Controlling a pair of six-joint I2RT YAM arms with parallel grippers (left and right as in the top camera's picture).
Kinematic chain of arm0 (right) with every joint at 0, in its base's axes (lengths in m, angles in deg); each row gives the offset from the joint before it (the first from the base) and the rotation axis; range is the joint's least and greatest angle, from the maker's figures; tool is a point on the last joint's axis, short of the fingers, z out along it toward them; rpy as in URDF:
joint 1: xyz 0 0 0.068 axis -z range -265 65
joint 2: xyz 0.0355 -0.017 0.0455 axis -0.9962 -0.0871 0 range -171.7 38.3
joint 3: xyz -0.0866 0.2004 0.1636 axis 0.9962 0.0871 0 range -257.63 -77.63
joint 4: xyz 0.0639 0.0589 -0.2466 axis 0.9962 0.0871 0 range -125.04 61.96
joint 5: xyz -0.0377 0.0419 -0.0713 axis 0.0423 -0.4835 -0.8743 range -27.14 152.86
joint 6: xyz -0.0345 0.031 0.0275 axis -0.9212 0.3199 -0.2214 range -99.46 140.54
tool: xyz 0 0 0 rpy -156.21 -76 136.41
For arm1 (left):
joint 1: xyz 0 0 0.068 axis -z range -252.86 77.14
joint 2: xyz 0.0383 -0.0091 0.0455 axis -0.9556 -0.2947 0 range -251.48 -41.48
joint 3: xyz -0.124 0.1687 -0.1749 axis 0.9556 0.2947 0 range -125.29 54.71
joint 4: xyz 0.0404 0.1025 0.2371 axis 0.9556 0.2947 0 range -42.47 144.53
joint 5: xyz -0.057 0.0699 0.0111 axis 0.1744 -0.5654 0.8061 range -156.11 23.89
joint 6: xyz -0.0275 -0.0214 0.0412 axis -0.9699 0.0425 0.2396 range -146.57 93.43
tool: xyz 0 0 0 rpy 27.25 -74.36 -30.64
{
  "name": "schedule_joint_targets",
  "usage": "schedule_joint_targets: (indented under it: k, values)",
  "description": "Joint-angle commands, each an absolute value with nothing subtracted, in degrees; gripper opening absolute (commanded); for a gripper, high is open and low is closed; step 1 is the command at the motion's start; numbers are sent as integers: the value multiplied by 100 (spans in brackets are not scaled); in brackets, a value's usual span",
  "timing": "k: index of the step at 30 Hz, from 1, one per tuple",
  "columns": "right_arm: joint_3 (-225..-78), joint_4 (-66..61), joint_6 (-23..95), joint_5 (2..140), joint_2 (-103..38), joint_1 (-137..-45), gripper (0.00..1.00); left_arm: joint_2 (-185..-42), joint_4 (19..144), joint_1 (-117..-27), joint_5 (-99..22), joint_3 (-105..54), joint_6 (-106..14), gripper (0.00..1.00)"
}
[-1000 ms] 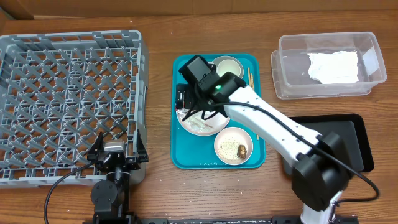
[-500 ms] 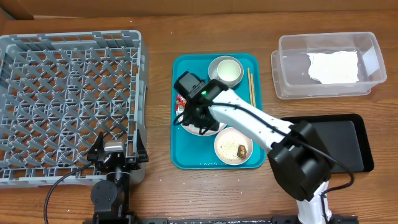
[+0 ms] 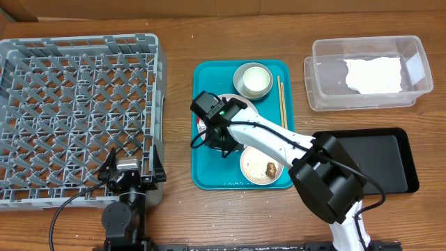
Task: Sort waste into correct bins and load items into the dishwasher
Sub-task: 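Reach the right gripper back to the plate and grasp remaining tissue, then carry the tissue to the clear bin and release it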
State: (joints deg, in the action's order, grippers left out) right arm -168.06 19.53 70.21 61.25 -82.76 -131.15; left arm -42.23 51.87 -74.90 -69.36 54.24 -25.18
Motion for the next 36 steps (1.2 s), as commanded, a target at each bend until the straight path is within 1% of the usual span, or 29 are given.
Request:
schedule_joint_targets:
  k: [1, 6, 13, 14, 17, 19, 23, 28, 29, 30, 31, 32, 33, 34, 36]
  values:
    - [-16887, 2003, 7045, 6038, -8287, -13089, 4, -4175, 5176, -7543, -6927, 5442, -2592, 100]
    - [-17648, 2772, 7004, 6035, -8164, -12976, 4, -4175, 5176, -7543, -6927, 5442, -2592, 100]
    - [-19505, 4171, 6542, 6003, -7716, -12560, 4, -4175, 5176, -7543, -6927, 5442, -2592, 100]
    - [-20002, 4525, 6551, 5688, -7592, -12372, 4, -4175, 5176, -7543, -6927, 5442, -2592, 100]
    - [-20489, 4958, 6711, 5067, -7412, -11926, 4, -4175, 5176, -7543, -6927, 5442, -2592, 100]
    - [-20644, 5107, 6720, 4910, -7301, -11522, 4, -4175, 5176, -7543, -6927, 5442, -2592, 100]
    - [-20660, 5096, 6726, 4829, -7196, -10499, 4, -4175, 5176, -7543, -6927, 5442, -2592, 100]
    - [-20509, 4742, 6724, 4921, -7371, -9367, 4, -4175, 5176, -7543, -6927, 5442, -2592, 100]
    - [-20489, 4600, 6720, 4967, -7430, -9168, 6, -4175, 5176, -7543, -6927, 5442, -2592, 100]
    - [-20472, 4475, 6693, 5008, -7498, -9044, 14, -4175, 5176, -7543, -6927, 5442, -2592, 100]
    - [-20469, 4346, 6612, 5095, -7572, -8919, 31, -4175, 5176, -7543, -6927, 5442, -2592, 100]
    - [-20469, 4241, 6477, 5203, -7635, -8836, 61, -4175, 5176, -7543, -6927, 5442, -2592, 100]
    - [-20469, 4143, 6302, 5340, -7705, -8751, 97, -4175, 5176, -7543, -6927, 5442, -2592, 100]
    - [-20469, 4077, 6125, 5493, -7780, -8685, 100, -4175, 5176, -7543, -6927, 5442, -2592, 100]
    - [-20469, 4064, 5904, 5788, -7860, -8598, 100, -4175, 5176, -7543, -6927, 5442, -2592, 100]
